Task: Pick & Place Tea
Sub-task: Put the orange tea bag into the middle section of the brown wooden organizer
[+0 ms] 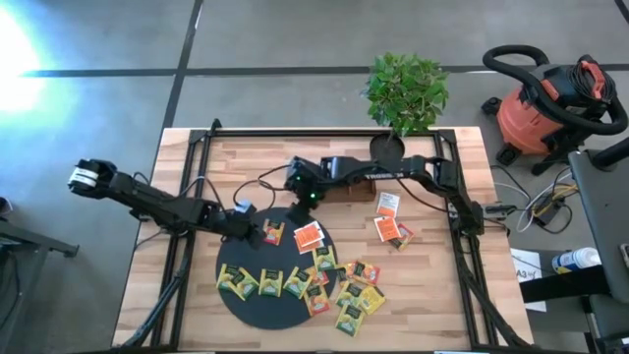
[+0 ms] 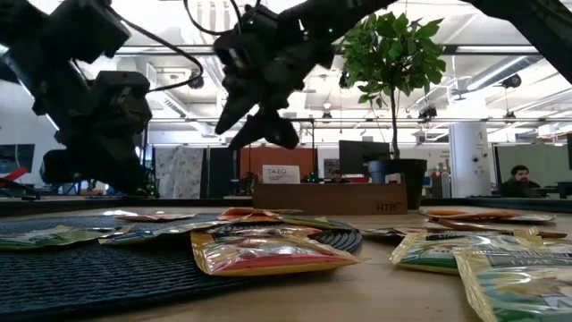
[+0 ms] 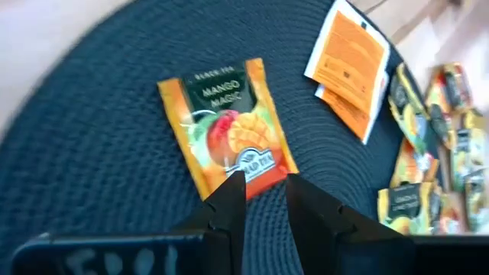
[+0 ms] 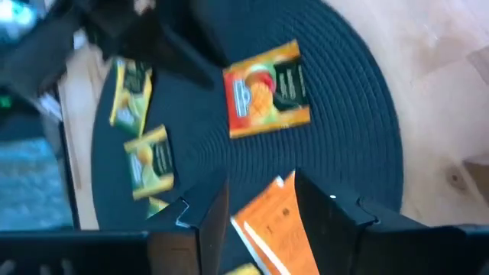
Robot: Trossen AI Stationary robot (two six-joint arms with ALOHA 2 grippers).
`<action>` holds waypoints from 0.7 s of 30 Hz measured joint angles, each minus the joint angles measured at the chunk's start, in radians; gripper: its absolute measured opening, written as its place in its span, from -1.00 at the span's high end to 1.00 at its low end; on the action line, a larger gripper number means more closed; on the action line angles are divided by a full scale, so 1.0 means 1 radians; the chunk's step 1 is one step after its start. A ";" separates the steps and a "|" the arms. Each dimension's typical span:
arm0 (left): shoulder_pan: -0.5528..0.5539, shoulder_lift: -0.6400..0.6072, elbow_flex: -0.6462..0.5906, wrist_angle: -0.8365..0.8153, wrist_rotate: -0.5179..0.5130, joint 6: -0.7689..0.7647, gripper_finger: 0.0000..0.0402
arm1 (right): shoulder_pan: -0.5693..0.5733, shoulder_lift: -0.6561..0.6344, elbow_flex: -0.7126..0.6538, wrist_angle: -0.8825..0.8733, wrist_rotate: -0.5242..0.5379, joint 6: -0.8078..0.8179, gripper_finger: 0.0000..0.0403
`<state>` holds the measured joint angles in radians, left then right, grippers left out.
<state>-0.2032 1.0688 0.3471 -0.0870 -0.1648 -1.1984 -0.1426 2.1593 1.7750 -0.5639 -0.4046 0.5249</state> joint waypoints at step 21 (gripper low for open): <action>-0.001 0.308 -0.020 0.299 0.018 0.005 0.55 | 0.020 0.002 -0.200 0.245 0.028 0.309 0.26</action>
<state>-0.2039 1.3769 0.3274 0.2120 -0.1467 -1.1934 -0.1226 2.1616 1.5752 -0.3187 -0.3769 0.8339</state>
